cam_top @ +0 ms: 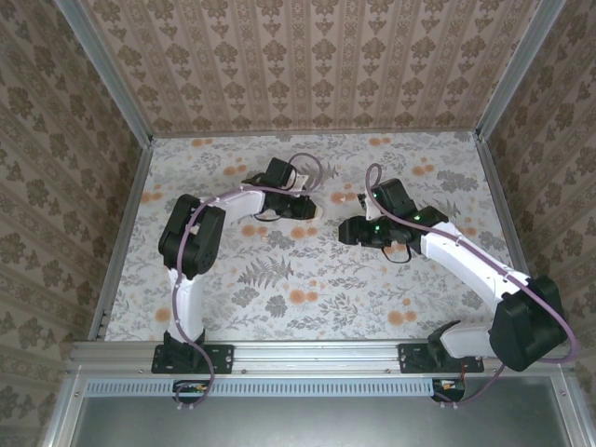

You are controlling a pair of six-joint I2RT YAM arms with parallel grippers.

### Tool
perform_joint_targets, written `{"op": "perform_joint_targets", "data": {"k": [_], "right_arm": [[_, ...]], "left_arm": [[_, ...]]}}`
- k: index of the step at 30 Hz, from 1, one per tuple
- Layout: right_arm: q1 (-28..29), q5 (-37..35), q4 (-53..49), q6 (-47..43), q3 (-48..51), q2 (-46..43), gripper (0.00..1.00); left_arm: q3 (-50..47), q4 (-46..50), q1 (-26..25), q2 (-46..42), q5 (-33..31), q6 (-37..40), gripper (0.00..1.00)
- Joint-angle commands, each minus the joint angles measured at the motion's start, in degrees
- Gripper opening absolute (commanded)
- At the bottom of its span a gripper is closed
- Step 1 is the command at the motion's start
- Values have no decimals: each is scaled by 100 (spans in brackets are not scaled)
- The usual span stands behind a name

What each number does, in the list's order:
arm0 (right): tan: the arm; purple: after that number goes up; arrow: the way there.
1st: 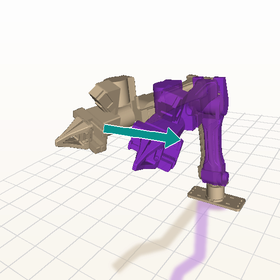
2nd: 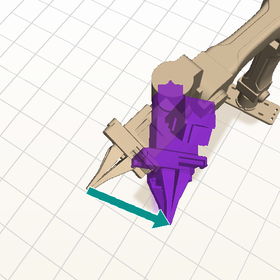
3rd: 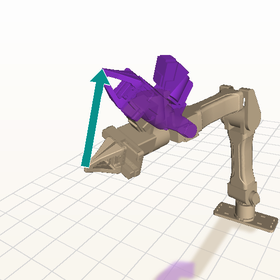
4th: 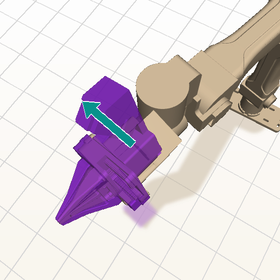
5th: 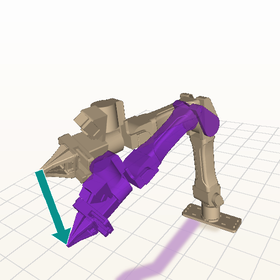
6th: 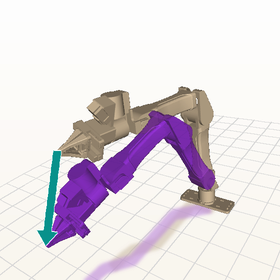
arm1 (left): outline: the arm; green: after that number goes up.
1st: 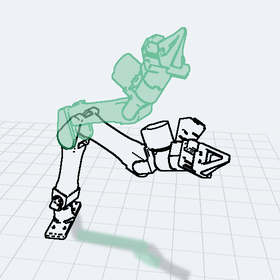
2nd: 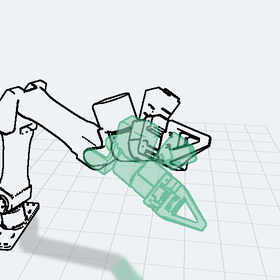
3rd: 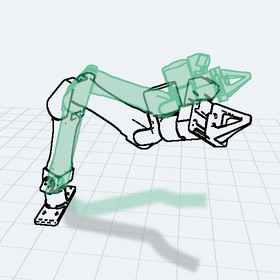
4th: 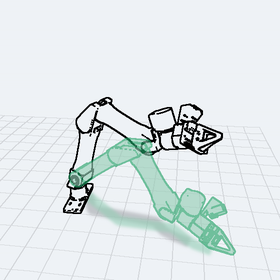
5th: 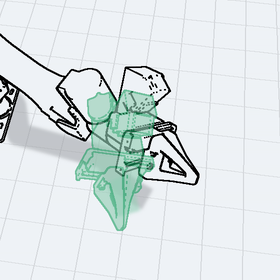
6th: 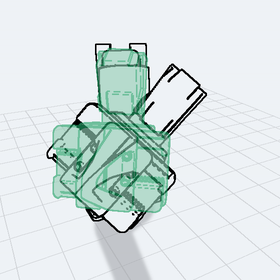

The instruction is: Insert wireless bluetooth earbuds into charging case

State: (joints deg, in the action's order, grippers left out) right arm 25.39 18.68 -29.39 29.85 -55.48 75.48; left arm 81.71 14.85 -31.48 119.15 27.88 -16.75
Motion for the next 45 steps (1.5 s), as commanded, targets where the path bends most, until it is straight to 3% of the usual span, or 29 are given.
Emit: {"op": "perform_joint_targets", "data": {"k": [1, 10, 13, 19, 25, 34, 45], "right_arm": [[-25, -307, 144, 184, 23, -47, 55], [178, -1068, -317, 148, -896, 782, 56], [335, -1299, -497, 35, -1509, 1312, 57], [846, -1811, -952, -219, -3247, 2802, 61], [1236, -2101, -1315, -292, -5295, 4559, 65], [1431, -2582, -1941, -408, -7968, 6637, 68], [1512, -3019, -1756, -536, -9102, 7654, 74]], "left_arm": [[291, 725, 11, 69, -416, 231, 24], [320, 1236, 301, -513, -868, 766, 47], [110, 1245, 501, -879, -907, 790, 50], [-1026, 780, 1381, -1982, -933, 414, 52], [-2232, 356, 1935, -2877, -960, 86, 52], [-2864, -74, 2396, -3048, -681, -159, 53], [-3008, -329, 2466, -2820, -459, -243, 53]]}}
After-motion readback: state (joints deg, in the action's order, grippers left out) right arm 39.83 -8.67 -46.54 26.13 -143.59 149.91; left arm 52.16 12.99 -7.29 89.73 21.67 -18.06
